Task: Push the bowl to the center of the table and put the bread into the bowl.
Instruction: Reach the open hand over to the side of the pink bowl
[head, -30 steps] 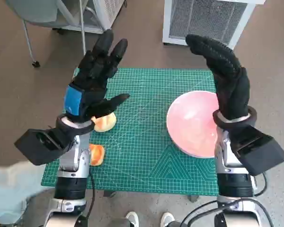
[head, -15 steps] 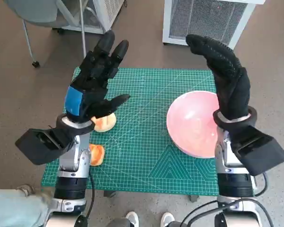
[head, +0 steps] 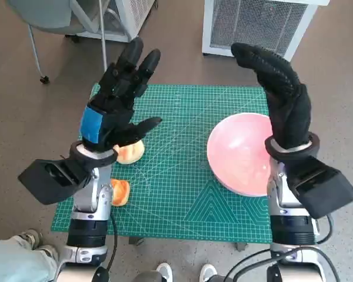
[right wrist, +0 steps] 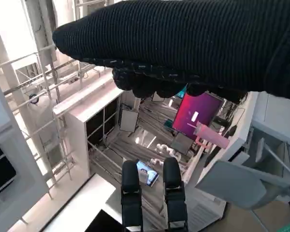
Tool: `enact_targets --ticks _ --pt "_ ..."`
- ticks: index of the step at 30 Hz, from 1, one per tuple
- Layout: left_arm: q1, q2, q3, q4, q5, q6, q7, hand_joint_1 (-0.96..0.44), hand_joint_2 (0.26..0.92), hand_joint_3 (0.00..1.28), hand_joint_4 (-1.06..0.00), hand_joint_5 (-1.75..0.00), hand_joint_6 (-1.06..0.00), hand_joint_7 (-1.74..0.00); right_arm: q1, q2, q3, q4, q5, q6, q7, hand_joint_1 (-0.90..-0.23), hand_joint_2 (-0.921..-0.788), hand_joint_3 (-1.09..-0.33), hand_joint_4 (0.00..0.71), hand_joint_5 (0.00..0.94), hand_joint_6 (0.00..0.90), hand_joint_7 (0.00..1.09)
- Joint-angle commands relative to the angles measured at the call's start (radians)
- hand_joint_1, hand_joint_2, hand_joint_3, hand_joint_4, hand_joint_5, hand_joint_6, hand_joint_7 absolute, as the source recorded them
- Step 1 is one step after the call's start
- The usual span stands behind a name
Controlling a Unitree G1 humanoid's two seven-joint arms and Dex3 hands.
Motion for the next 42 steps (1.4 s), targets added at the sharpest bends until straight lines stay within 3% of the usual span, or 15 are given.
enact_targets --ticks 1,3,8,12,22,26,32,42 --pt "-0.003 0.005 0.002 -0.009 0.003 0.001 0.004 -0.31 0.921 0.15 -0.22 0.0 -0.25 -0.01 0.019 -0.035 -0.04 0.05 0.036 -0.014 0.022 -0.668 -0.921 -0.84 0.254 0.0 -0.001 0.68" --pt "0.0 0.004 0.001 -0.012 0.005 0.0 0.006 -0.31 0.921 0.15 -0.22 0.0 -0.25 -0.01 0.017 -0.052 -0.066 0.098 0.036 -0.035 0.016 -0.673 -0.921 -0.836 0.255 0.002 -0.001 0.68" --pt "0.01 0.001 0.002 -0.018 0.009 -0.004 0.013 -0.31 0.921 0.15 -0.23 0.0 -0.25 -0.01 0.011 -0.101 -0.142 0.269 -0.025 -0.098 -0.095 -0.695 -0.921 -0.814 0.271 0.01 -0.001 0.69" --pt "0.014 0.0 0.003 -0.016 0.011 -0.011 0.016 -0.31 0.921 0.15 -0.24 0.0 -0.25 0.0 -0.008 -0.132 -0.185 0.412 -0.051 -0.126 -0.176 -0.698 -0.921 -0.804 0.277 0.013 0.0 0.66" --pt "0.014 -0.007 0.004 0.008 0.016 -0.032 0.023 -0.32 0.921 0.15 -0.24 0.0 -0.25 0.0 -0.034 -0.198 -0.216 0.687 -0.064 -0.126 -0.238 -0.648 -0.921 -0.815 0.259 0.002 0.005 0.63" --pt "0.014 -0.01 0.002 0.01 0.017 -0.034 0.028 -0.32 0.921 0.15 -0.24 0.0 -0.25 0.0 -0.029 -0.197 -0.221 0.752 -0.05 -0.098 -0.227 -0.628 -0.921 -0.841 0.244 0.0 0.005 0.61" --pt "0.013 -0.017 -0.004 0.005 0.021 -0.031 0.037 -0.32 0.921 0.15 -0.24 0.0 -0.25 0.0 -0.023 -0.179 -0.22 0.816 -0.055 -0.051 -0.245 -0.62 -0.921 -0.847 0.24 0.0 0.004 0.59" --pt "0.018 -0.012 -0.009 -0.008 0.018 -0.021 0.041 -0.32 0.921 0.15 -0.24 -0.01 -0.25 0.0 -0.019 -0.115 -0.226 0.874 -0.04 0.046 -0.253 -0.628 -0.921 -0.845 0.238 0.0 0.001 0.56"
